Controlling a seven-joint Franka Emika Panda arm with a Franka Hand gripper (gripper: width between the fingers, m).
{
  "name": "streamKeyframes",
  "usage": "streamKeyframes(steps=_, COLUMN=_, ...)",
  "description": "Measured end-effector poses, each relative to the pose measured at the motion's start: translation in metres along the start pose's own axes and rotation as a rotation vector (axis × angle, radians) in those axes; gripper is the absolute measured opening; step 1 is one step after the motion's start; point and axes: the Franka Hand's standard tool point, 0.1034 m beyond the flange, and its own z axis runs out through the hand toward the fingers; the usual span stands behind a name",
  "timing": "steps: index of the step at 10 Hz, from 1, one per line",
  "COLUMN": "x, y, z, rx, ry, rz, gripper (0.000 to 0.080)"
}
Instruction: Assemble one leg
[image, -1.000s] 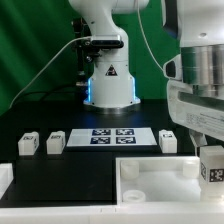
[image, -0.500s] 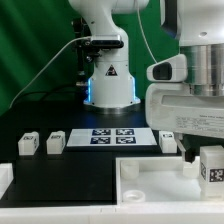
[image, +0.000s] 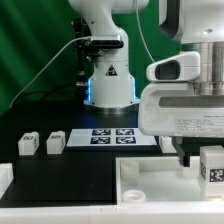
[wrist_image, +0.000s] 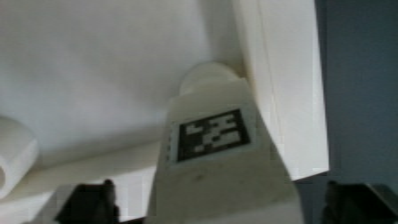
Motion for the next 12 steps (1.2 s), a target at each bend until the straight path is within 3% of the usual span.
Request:
streamKeyframes(steps=2, x=-0.001, y=-0.001, z=0.0, rx=0.006, ry=-0.003, rz=0.177, gripper=0.029)
streamKeyframes(steps=5, x=-0.001, y=0.002, z=0.001, rx=0.002, ry=-0.006, rz=0.407, gripper=0.0291)
streamKeyframes(steps=9, x=-0.003, y=0.007, z=0.002, rx=0.012, ry=-0.028, rz=1.013, gripper=0.0291)
streamKeyframes(steps=12, x=-0.01, y=0.01, z=0.002, rx=0.101, ry=-0.046, rz=1.466, gripper=0.0294)
